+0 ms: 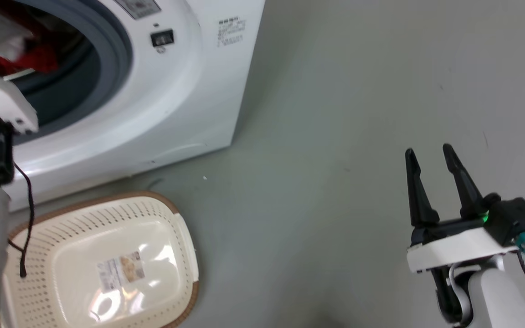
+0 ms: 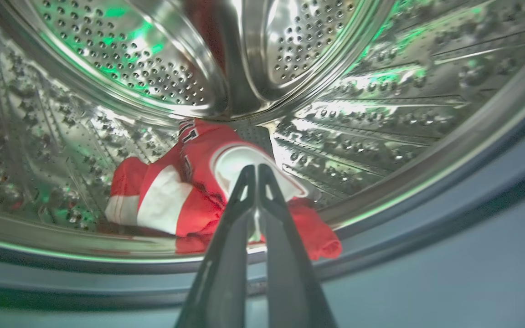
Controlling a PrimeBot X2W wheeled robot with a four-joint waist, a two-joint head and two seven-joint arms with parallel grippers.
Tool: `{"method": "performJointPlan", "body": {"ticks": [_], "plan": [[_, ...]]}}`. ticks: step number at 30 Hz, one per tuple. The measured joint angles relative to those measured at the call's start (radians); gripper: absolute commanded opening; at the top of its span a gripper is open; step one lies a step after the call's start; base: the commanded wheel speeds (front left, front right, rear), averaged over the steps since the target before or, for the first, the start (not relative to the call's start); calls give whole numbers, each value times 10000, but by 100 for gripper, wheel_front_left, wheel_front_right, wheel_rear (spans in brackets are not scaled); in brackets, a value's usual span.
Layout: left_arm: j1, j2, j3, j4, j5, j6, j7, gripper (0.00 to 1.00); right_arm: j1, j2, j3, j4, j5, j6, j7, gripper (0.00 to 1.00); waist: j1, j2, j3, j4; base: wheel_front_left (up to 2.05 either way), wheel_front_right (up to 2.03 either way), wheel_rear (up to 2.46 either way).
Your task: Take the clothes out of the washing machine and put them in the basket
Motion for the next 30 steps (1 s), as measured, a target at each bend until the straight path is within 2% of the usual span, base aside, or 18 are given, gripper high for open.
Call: {"method": "performJointPlan", "body": {"ticks": [1,6,13,24,30], "plan": [[315,-113,-56,186,4,-29,-439,0,153,-2,-33,71,-167,0,0,100,-1,0,-398,125,0,0,0],[1041,-500,-92,550,-121,-130,-1267,0,601,0,-221,94,-619,0,244,100,-2,0,-1456,444,0,0,0],[1859,-1020,-128,261,-320,-280,-1835,0,1265,-4,-380,-353,-1030,0,840,100,-3,0,-2716,1051,0,0,0],[3451,-1321,-313,-2378,8,10,-2019,0,1908,-4,-570,-1197,-1172,0,1409,100,-3,0,-3612,2164,0,0,0],[4627,-1507,-412,-4211,190,543,-2025,0,2020,-2,-539,-1361,-1198,0,1578,100,-1,0,-3803,2468,0,0,0]]}}
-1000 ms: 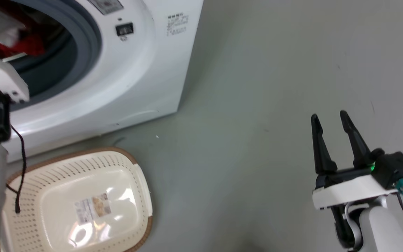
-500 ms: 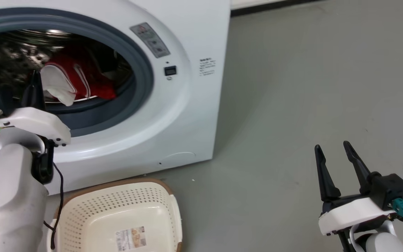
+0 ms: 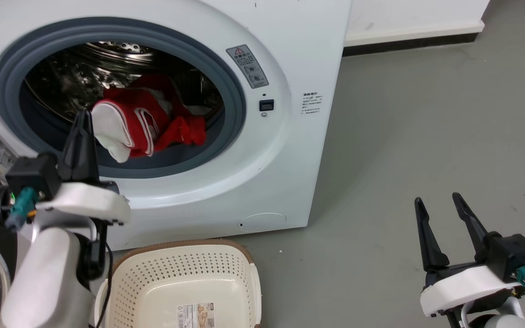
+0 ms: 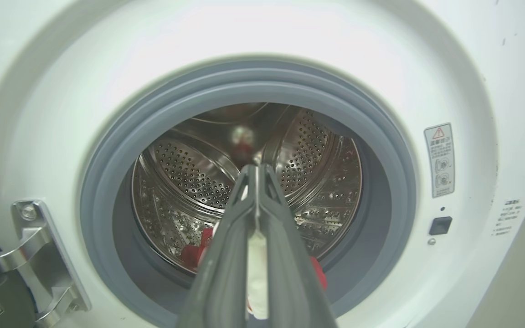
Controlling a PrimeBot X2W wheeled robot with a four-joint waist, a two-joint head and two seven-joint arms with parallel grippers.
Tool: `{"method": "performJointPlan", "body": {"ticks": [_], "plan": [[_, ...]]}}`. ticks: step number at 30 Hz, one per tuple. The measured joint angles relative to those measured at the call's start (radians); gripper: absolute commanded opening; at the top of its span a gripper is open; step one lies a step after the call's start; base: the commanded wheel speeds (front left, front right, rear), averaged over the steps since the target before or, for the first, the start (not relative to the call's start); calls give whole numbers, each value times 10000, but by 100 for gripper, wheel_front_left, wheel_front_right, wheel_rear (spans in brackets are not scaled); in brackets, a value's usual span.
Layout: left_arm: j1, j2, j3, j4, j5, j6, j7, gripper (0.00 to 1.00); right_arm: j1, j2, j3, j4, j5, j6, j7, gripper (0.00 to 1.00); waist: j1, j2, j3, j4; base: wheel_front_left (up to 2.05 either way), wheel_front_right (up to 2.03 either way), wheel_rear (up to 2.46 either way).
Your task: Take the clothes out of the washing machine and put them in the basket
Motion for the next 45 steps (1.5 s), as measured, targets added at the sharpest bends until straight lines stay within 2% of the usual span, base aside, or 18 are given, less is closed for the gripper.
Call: {"method": "performJointPlan", "body": {"ticks": [11,15,18,23,28,35,42,45], "plan": [[3078,-497,-514,-2945,359,1306,518,0,156,-4,0,-268,-40,0,194,100,1,0,-106,307,0,0,0],[4203,-690,-779,-3429,297,1555,848,0,203,-4,6,-370,-77,0,242,100,1,0,-4,429,0,0,0],[4962,-874,-1003,-3258,86,1626,1074,0,196,-2,19,-412,-96,0,284,100,1,0,120,516,0,0,0],[5806,-1384,-1467,-2130,-336,1430,1097,0,76,-2,65,-479,-109,0,278,100,1,0,440,568,0,0,0],[5550,-1707,-1561,-481,-648,1091,838,0,-189,-2,109,-554,-155,0,288,100,1,0,869,617,0,0,0],[3977,-2115,-1294,2098,-1093,566,410,0,-785,-4,138,-846,-334,0,326,100,3,0,1746,470,0,0,0],[1930,-2079,-748,4953,-1438,63,121,0,-1279,-4,140,-1093,-454,0,144,100,3,0,2791,87,0,0,0],[1354,-1960,-594,5586,-1507,-82,84,0,-1395,-4,136,-1198,-403,0,-17,100,3,0,3100,-49,0,0,0]]}}
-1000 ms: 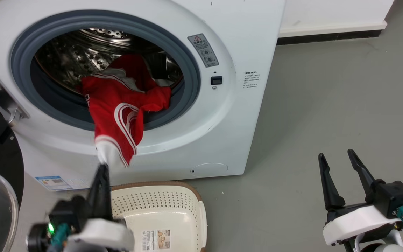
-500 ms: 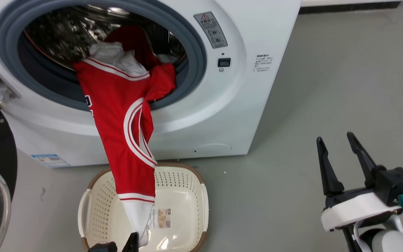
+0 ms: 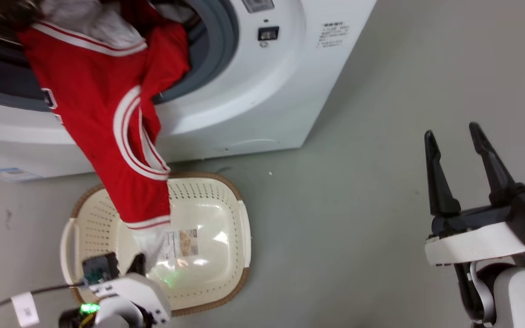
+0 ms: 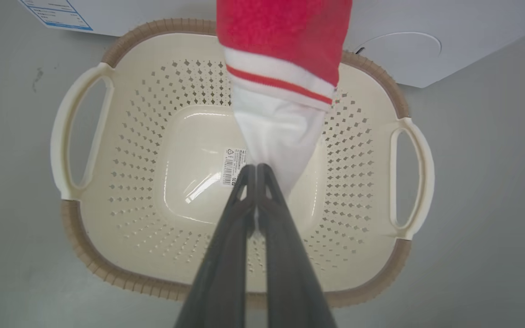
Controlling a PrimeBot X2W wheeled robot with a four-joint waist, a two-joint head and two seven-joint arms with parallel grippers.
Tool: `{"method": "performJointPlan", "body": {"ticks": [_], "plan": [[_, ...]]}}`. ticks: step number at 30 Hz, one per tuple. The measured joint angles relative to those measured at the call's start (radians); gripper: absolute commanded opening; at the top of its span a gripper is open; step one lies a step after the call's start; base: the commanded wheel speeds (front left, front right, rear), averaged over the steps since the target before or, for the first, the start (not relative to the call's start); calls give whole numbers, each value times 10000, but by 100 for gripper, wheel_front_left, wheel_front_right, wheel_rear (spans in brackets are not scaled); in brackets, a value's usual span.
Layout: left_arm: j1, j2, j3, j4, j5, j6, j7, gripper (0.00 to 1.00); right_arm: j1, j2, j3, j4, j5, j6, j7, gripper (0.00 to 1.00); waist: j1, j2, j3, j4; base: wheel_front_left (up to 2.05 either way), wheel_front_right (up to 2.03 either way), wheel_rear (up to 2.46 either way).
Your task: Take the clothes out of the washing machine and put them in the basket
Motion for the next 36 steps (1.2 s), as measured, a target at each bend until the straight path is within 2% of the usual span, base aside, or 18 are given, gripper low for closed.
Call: {"method": "performJointPlan", "body": {"ticks": [6,17,18,19,20,21,26,36], "plan": [[-1772,487,351,1751,-94,-430,-82,0,-410,-4,35,-58,196,0,-384,100,1,0,1115,-510,0,0,0],[-3483,1070,642,3256,-221,-802,-92,0,-778,0,178,165,330,0,-830,100,0,1,2320,-1064,0,0,0],[-3558,1076,640,3373,-221,-828,-94,12,-789,0,178,211,332,0,-871,100,0,0,2342,-1092,0,0,0],[-3588,1060,665,3469,-249,-872,-105,34,-811,0,182,280,336,0,-894,100,1,0,2330,-1106,0,0,0],[-3589,1034,679,3540,-268,-932,-105,50,-837,0,184,336,336,0,-913,100,0,0,2289,-1108,0,0,0],[-3588,1020,694,3572,-270,-947,-105,100,-844,2,180,380,347,0,-953,100,0,0,2229,-1102,0,0,0],[-3139,963,754,3302,-161,-1018,-119,100,-834,0,146,665,364,0,-1047,100,0,0,1729,-1024,0,0,0],[-1313,385,1310,1319,548,-886,-119,100,-337,2,230,943,140,0,-857,100,-1,0,110,-569,0,0,0]]}}
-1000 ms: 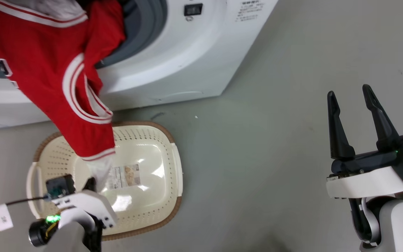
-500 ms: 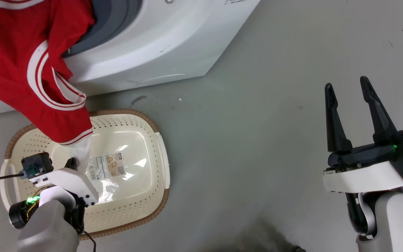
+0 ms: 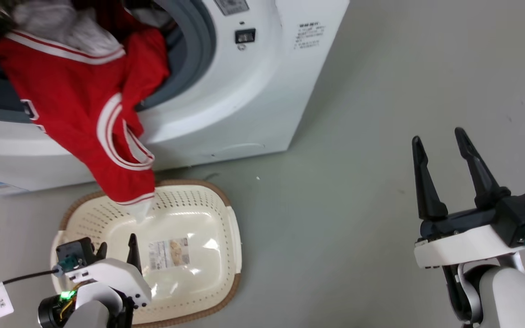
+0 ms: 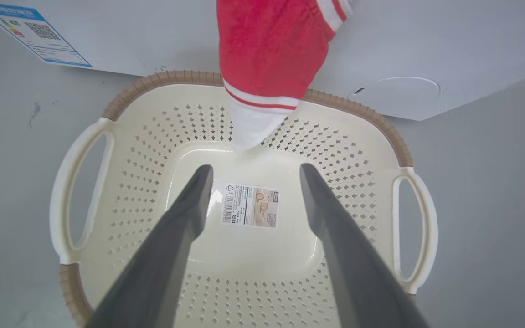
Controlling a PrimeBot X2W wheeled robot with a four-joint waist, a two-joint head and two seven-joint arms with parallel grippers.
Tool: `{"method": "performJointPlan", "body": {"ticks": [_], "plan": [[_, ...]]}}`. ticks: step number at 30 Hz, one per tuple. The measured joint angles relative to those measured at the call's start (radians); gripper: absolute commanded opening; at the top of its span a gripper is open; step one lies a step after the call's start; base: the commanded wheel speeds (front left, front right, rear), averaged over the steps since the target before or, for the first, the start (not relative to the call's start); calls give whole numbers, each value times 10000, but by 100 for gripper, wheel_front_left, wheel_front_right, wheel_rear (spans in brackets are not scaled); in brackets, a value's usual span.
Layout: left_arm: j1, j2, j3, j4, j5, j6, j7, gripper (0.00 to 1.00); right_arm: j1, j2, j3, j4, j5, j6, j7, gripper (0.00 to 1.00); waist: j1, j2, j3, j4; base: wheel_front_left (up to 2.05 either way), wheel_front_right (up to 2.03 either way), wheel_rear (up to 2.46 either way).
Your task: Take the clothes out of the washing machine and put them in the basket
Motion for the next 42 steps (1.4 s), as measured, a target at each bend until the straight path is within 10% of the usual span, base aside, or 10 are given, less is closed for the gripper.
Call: {"method": "performJointPlan", "body": {"ticks": [19,33,42], "plan": [[-337,184,825,-2997,1597,-230,136,100,739,-2,27,-405,54,0,541,100,-2,0,-1455,720,0,0,0],[-3633,1870,441,-1250,1011,-844,4738,100,318,-2,357,59,575,0,4,100,0,0,-327,-337,0,0,0],[-4135,2380,514,-802,773,-834,5588,100,54,-4,414,332,746,0,-282,100,-5,1,292,-801,0,0,0]]}}
